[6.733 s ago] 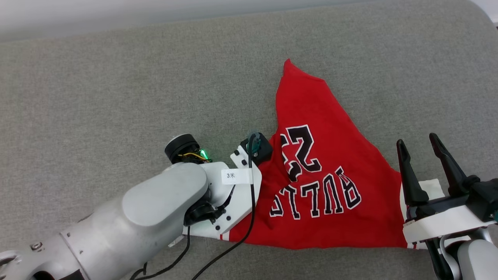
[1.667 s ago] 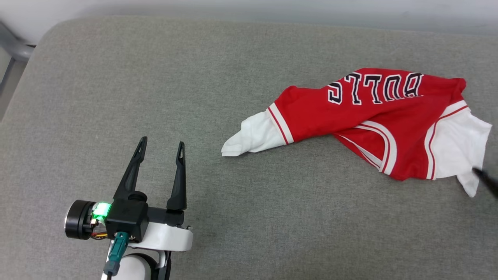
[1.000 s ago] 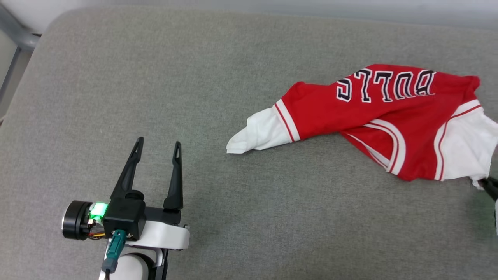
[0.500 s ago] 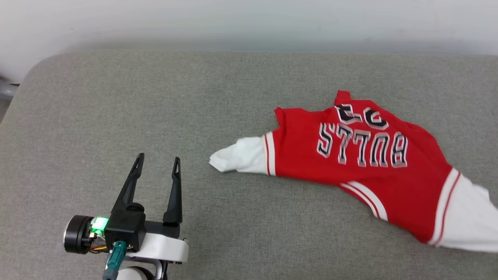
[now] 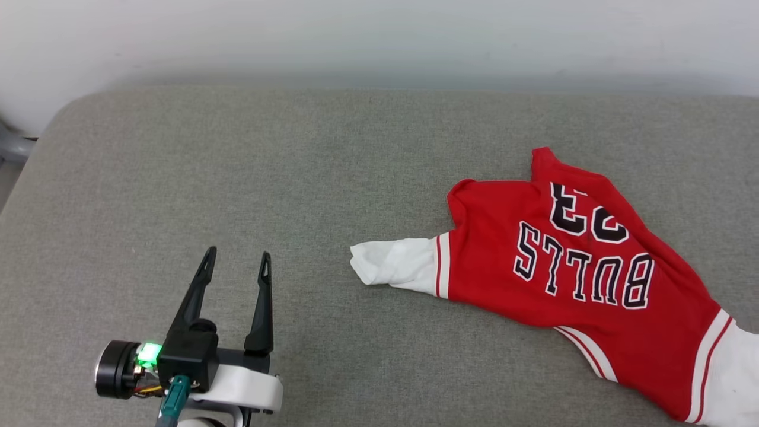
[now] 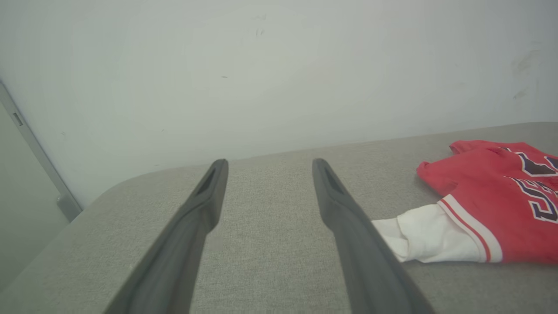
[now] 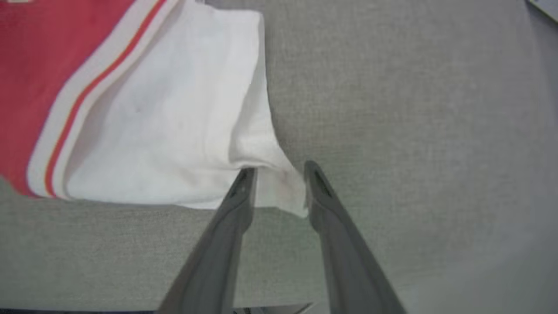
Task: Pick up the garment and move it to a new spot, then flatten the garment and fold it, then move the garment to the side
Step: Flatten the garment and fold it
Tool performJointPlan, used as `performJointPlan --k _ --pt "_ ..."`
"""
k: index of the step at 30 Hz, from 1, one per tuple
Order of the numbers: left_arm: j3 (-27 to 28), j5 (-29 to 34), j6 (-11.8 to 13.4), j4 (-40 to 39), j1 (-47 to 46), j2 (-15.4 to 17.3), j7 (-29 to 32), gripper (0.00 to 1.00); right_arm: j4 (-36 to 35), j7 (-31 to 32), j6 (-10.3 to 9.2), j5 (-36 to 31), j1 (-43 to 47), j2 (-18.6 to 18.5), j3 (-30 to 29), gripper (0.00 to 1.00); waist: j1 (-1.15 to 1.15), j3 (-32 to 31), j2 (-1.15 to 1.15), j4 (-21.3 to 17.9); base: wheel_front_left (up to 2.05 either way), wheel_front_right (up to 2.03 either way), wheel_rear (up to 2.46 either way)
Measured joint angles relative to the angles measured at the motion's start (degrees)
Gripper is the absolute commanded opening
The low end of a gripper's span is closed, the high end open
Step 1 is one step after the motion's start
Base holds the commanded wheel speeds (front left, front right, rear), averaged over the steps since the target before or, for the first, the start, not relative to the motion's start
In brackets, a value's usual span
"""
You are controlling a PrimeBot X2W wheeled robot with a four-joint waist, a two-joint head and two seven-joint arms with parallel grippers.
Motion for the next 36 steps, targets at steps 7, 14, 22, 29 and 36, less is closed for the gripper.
performJointPlan --k 7,14,22,29,36 --pt "0.5 0.1 -0.2 -0.3 0.6 0.9 0.0 1.00 -7.7 -9.5 0.00 -6.1 -3.6 -0.2 -3.4 1.00 0.00 -1.4 0.00 -1.0 0.00 0.00 0.00" --pt "1.5 -1.2 -4.1 -0.7 -3.7 3.4 0.0 1.00 -22.5 -17.3 0.01 -15.7 -7.8 8.3 -4.4 1.00 0.00 -1.7 0.00 -1.5 0.00 0.00 0.00" --pt "-1.7 -6.2 -9.8 6.1 -15.5 9.0 3.2 1.00 -27.1 -20.4 0.00 -22.7 -9.8 16.5 2.6 1.00 0.01 -0.4 0.00 -1.7 0.00 0.00 0.00" --pt "-16.6 -20.0 -10.4 9.7 -29.0 17.9 21.8 1.00 -24.9 -22.0 0.00 -24.6 -10.9 18.1 7.0 1.00 0.01 1.7 0.00 -2.8 0.00 0.00 0.00" --pt "-31.2 -38.0 -10.4 11.3 -40.1 23.9 43.7 1.00 -22.2 -23.2 0.00 -25.2 -13.5 17.9 8.9 1.00 0.01 4.0 0.00 -4.2 0.00 0.00 0.00"
